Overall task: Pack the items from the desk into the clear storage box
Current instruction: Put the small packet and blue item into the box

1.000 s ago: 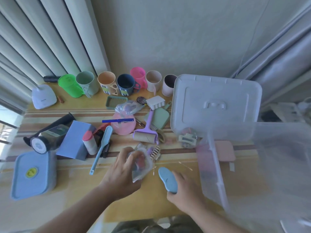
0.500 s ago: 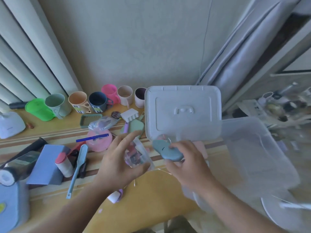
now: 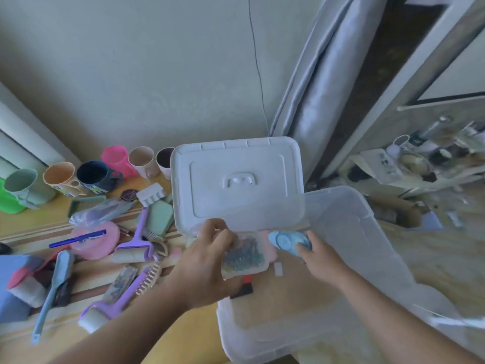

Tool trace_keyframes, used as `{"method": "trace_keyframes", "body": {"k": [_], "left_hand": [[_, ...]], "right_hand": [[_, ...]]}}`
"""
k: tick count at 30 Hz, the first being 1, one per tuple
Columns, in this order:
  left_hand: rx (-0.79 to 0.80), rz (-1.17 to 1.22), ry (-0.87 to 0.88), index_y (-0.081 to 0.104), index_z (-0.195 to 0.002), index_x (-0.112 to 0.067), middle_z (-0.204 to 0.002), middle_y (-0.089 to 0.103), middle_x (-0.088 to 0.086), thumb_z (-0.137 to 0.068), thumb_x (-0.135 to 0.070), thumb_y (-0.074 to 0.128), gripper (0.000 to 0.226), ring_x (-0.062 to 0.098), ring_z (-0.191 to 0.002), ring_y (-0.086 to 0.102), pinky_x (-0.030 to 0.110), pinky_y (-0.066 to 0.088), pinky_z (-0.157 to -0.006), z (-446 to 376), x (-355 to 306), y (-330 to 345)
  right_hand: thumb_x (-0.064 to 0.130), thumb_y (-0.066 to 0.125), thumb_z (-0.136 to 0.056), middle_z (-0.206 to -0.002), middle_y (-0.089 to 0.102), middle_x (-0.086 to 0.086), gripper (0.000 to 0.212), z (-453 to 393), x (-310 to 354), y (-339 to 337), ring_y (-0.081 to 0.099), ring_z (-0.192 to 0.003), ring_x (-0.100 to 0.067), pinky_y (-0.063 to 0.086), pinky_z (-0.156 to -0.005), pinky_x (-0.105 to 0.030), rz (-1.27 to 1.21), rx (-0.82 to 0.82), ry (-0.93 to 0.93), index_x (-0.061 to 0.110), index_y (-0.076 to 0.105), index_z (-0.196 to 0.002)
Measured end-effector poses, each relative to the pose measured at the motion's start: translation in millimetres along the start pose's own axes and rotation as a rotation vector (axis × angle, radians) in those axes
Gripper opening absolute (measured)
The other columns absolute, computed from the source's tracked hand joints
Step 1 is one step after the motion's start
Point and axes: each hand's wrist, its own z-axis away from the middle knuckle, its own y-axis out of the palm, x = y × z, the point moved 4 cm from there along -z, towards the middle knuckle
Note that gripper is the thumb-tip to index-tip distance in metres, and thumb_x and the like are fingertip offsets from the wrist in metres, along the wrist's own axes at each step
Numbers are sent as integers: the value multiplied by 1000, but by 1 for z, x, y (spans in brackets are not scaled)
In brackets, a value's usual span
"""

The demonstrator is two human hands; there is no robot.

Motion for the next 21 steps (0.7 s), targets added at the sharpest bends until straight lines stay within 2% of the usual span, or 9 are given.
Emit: {"method": "trace_keyframes", "body": {"k": [3,5,7,10,11,13,15,18,21], "left_hand": [[59,-61,-124,47,-130,-31,-125,35,-3,-64,-48,81,76,15,-94,61,24,50,-58,-15,-5,29],[93,-2,-229,39,-140,-37,-128,30,-5,-64,-47,80,87,18,-105,59,32,58,-74,-20,-5,48],[154,-2,-300,31,-146,-41,-130,28,-5,-64,-50,79,96,17,-111,56,33,57,-86,-24,-9,68],[362,-48,-367,20,-155,-39,-134,31,-4,-66,-58,76,107,19,-116,52,29,50,-95,-25,-21,108],[454,-88,-384,17,-156,-39,-135,32,-4,-68,-63,74,108,21,-117,50,31,50,-98,-24,-24,123],[595,-201,-363,17,-156,-39,-137,37,-2,-72,-70,69,103,23,-120,46,37,47,-104,-18,-28,152],[659,-308,-308,24,-155,-34,-140,40,0,-76,-72,64,96,26,-125,40,41,40,-111,-12,-29,175],[698,-395,-286,27,-153,-27,-141,41,3,-81,-72,61,92,29,-125,37,44,35,-110,-8,-25,199],[774,-479,-235,10,-157,-29,-139,40,10,-86,-64,60,93,34,-124,36,47,33,-106,-6,-26,213]], "right_hand": [[20,65,-93,-82,66,4,7,-31,-20,-7,59,-73,-14,43,-64,-29,-46,31,11,22,62,-87],[15,69,-91,-80,66,2,7,-49,-35,-10,57,-71,-15,42,-64,-30,-72,79,48,18,67,-85],[12,72,-91,-86,73,-2,3,-64,-52,-14,64,-77,-17,47,-69,-31,-146,137,97,14,73,-91],[11,76,-91,-99,79,-2,11,-77,-74,-23,73,-96,-22,53,-81,-32,-281,140,162,18,78,-99],[11,76,-91,-98,79,0,12,-79,-79,-25,72,-94,-20,52,-80,-31,-307,143,166,20,78,-98],[10,74,-92,-88,76,4,11,-78,-87,-28,67,-76,-10,47,-65,-22,-325,169,193,19,77,-96],[11,73,-93,-80,72,4,7,-76,-97,-26,57,-58,-2,40,-54,-17,-300,196,220,16,76,-97],[11,73,-94,-83,72,1,7,-74,-105,-18,55,-53,-1,40,-54,-17,-308,234,234,16,75,-100],[10,72,-94,-79,71,2,6,-74,-112,-12,54,-50,-1,41,-51,-18,-305,258,247,15,74,-98]]}}
